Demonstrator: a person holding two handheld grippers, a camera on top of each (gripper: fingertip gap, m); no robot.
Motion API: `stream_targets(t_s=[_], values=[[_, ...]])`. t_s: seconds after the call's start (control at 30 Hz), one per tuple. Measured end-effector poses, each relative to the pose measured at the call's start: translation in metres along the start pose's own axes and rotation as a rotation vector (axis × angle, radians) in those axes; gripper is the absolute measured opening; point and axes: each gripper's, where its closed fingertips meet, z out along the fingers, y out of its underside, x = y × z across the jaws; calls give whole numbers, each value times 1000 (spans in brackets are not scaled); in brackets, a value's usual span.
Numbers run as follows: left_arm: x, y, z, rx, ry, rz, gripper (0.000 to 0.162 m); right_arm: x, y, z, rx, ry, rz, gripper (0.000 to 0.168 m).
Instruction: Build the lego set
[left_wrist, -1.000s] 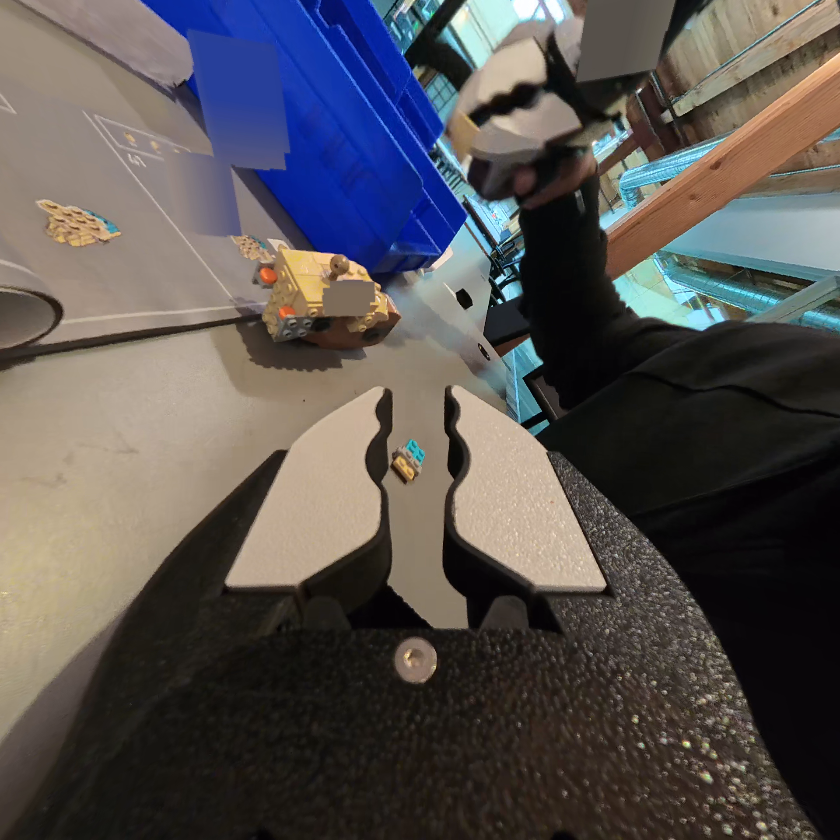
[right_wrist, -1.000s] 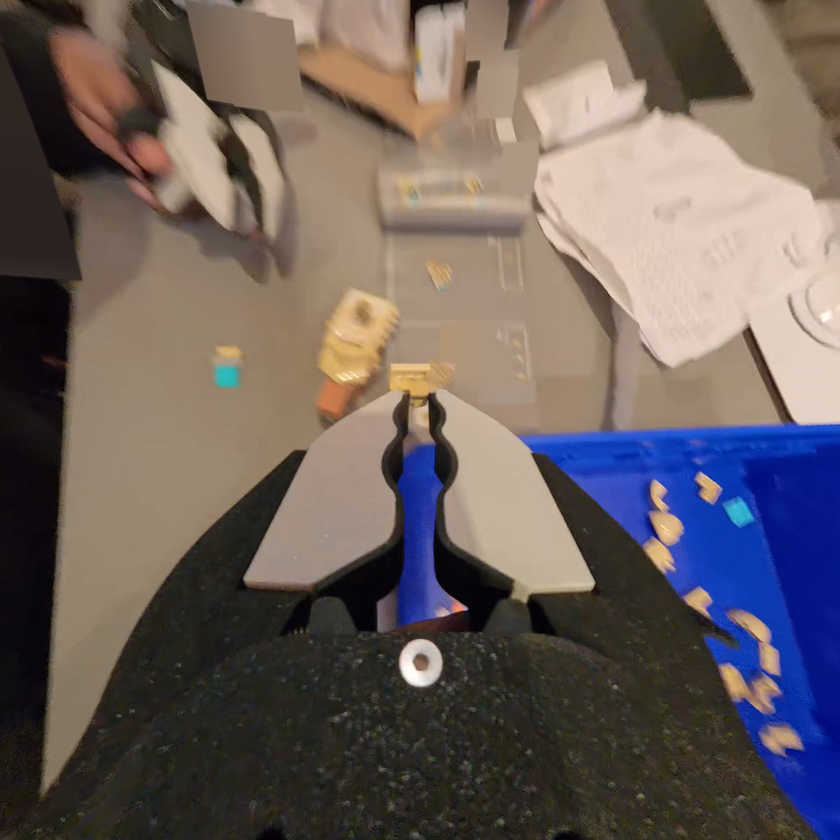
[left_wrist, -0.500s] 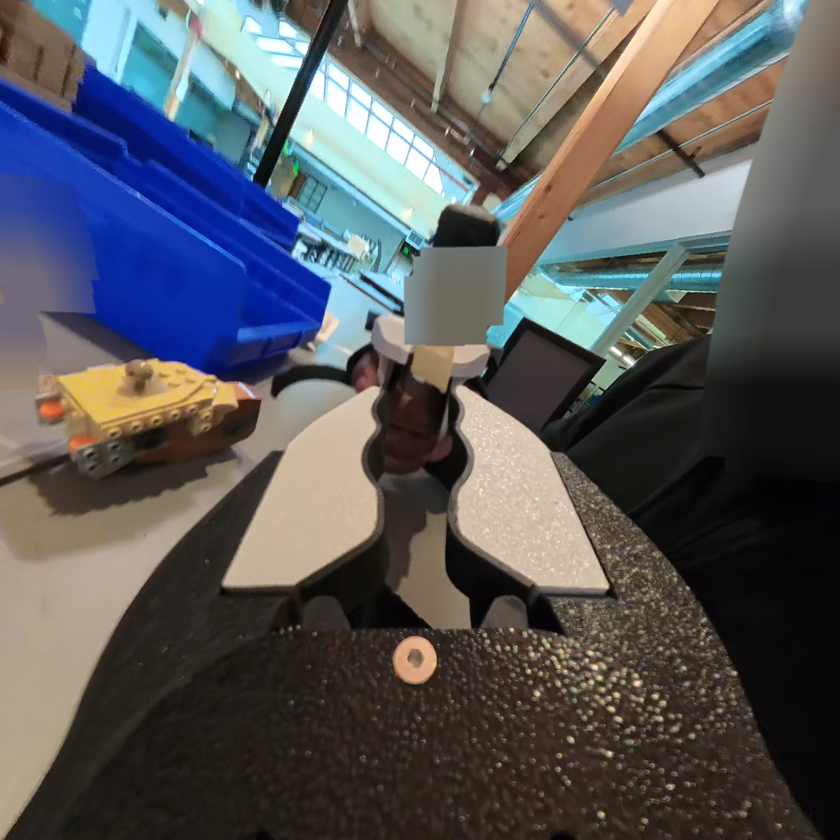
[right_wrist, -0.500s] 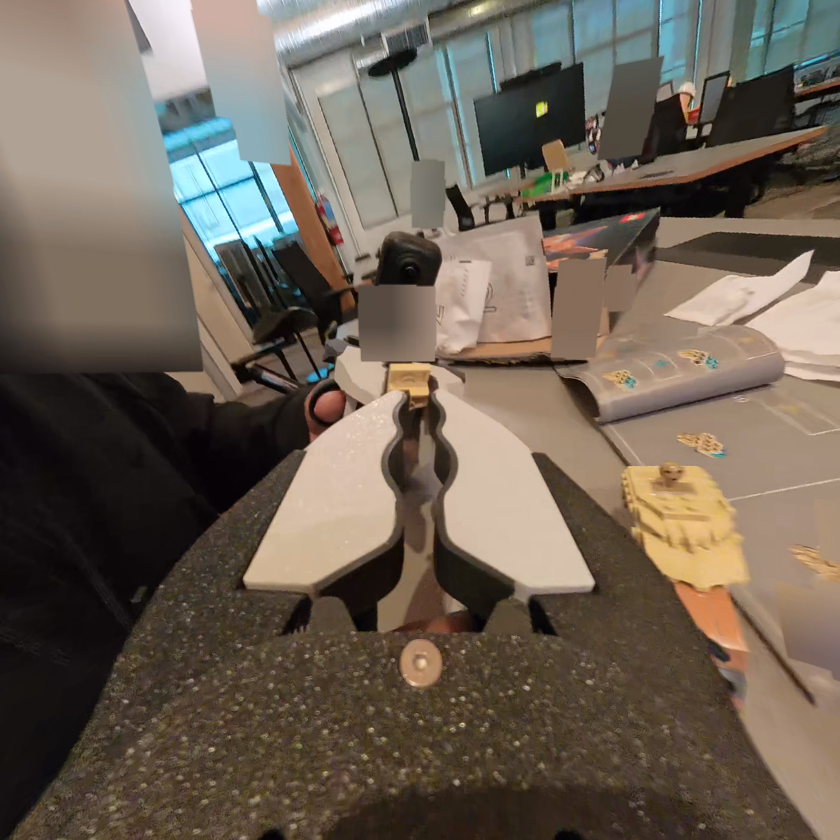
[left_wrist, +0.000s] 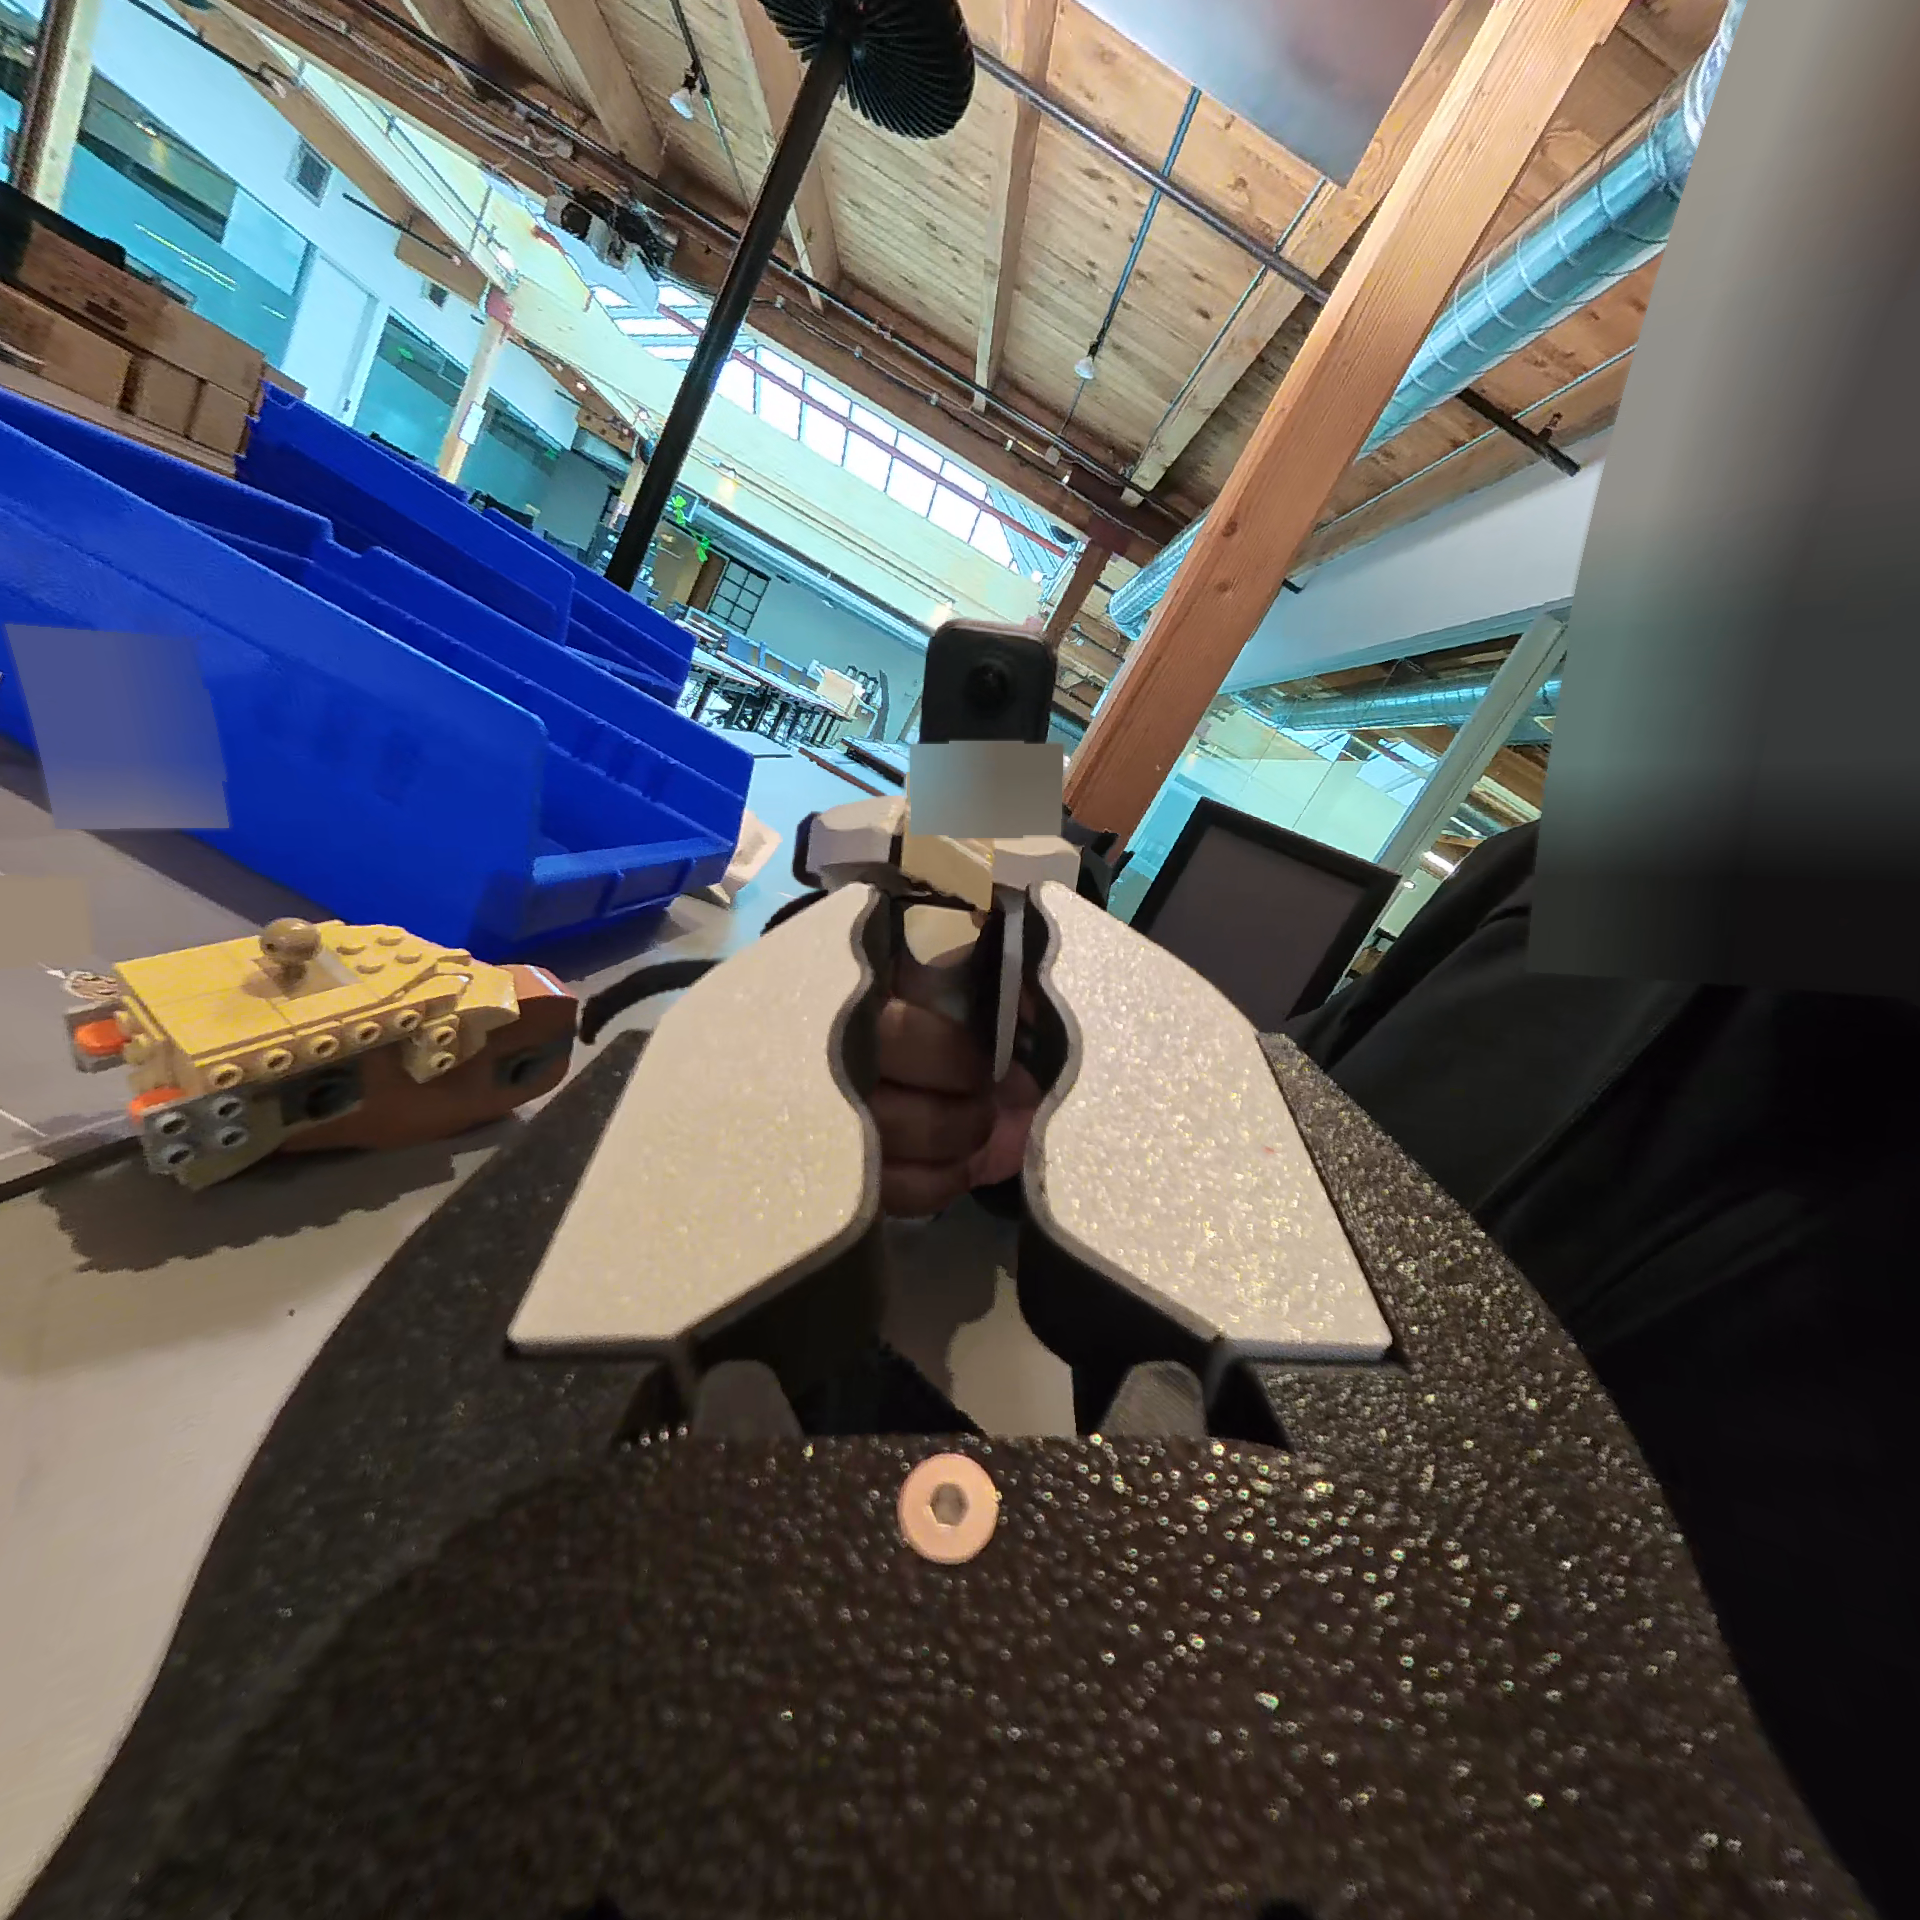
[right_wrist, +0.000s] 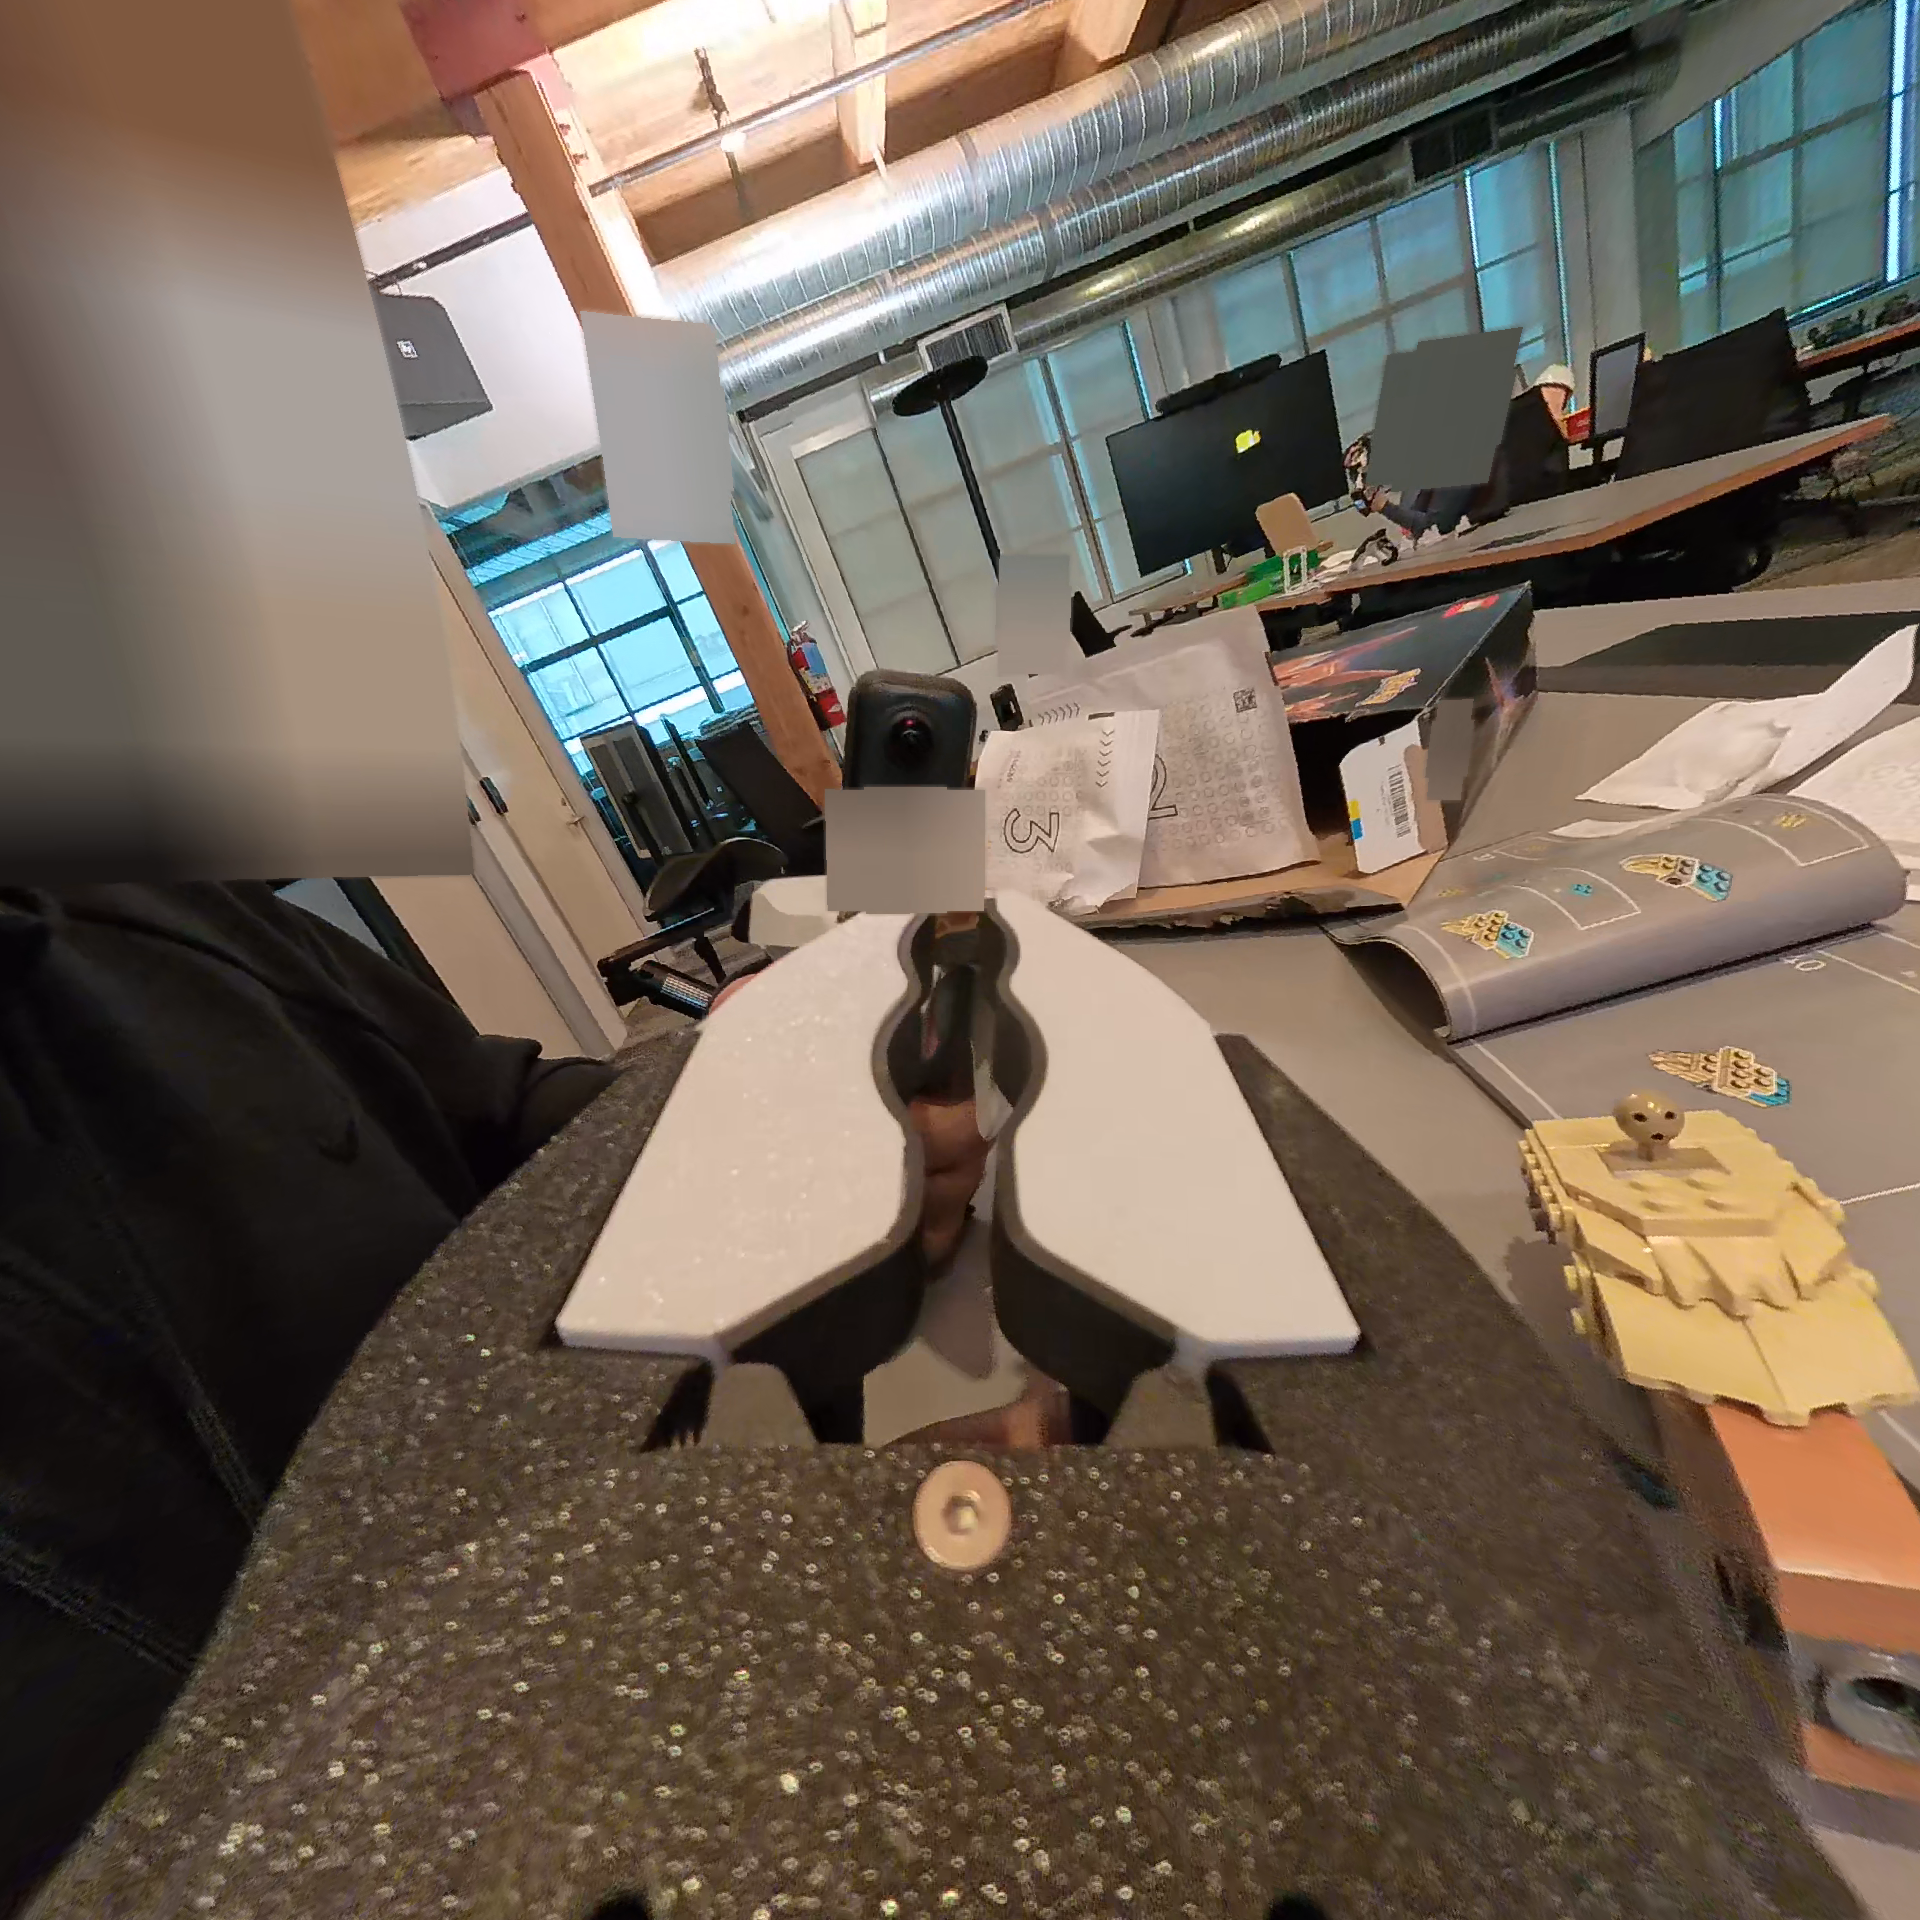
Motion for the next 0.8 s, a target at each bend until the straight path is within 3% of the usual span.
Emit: stream_targets(t_s=[0.23, 0.4, 0.53, 0.63, 0.8], values=[[-6, 0, -1, -3, -26, -12, 23, 2, -2, -6, 3, 4, -10, 7], [-11, -4, -4, 8, -44, -15, 23, 6, -20, -25, 95, -40, 75, 7], [-14, -6, -5, 11, -52, -18, 23, 13, -26, -42, 49, 24, 2, 8], [-16, -6, -9, -3, -68, -3, 23, 36, -45, -75, -124, 194, -165, 8], [-27, -9, -15, -33, -107, 20, 23, 134, -73, -178, -757, 668, -323, 8]])
